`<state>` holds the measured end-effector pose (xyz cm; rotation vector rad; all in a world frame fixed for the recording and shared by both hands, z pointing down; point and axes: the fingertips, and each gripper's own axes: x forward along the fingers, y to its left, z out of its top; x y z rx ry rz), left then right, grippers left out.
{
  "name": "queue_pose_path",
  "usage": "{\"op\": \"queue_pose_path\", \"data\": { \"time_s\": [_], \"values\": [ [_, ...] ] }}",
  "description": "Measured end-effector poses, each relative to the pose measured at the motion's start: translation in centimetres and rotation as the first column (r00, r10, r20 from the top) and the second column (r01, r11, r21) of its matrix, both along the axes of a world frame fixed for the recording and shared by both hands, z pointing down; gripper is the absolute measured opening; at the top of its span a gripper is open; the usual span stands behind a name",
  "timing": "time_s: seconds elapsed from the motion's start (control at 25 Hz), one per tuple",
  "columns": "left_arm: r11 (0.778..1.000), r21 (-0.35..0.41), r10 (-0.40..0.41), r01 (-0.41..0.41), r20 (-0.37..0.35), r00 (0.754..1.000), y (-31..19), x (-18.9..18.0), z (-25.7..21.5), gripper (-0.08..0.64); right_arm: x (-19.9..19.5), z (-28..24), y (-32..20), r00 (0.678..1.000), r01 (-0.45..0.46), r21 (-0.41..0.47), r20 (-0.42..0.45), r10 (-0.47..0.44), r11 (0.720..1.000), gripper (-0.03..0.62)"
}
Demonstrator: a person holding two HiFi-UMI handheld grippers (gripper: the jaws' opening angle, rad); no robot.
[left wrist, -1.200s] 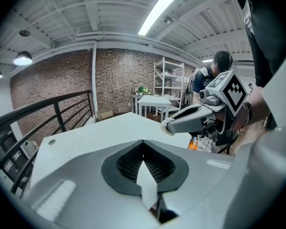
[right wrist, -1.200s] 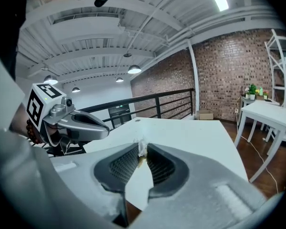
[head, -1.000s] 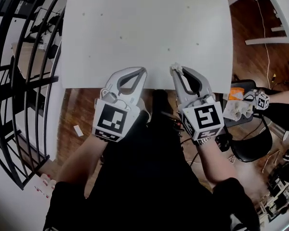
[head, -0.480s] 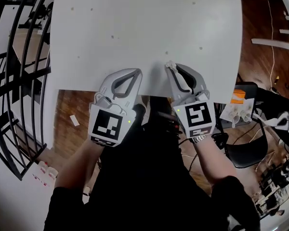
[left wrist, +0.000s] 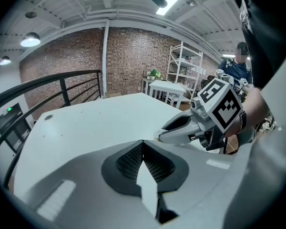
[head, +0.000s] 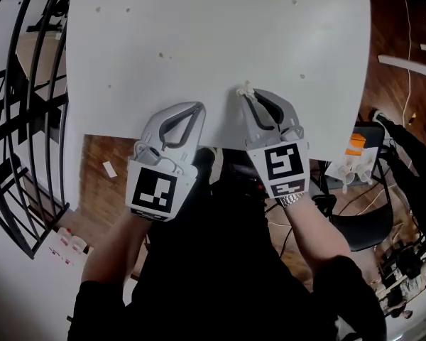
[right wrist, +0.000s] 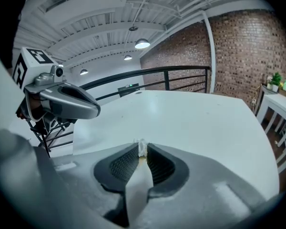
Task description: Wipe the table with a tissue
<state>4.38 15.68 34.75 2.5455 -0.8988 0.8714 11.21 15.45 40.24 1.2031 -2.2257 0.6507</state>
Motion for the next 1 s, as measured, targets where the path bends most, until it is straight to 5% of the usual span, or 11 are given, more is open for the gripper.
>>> {"op": "queue_pose_path", "data": {
  "time_s": [1.0],
  "values": [
    [1.0, -0.027, 0.006, -0.006, 0.011, 1.0, -2.7, 1.3, 1.5, 0.017, 0.4, 3.3, -1.7, 0.996, 0.041, -0.085, -0.077, -0.047, 0.996, 0.044]
  ]
}}
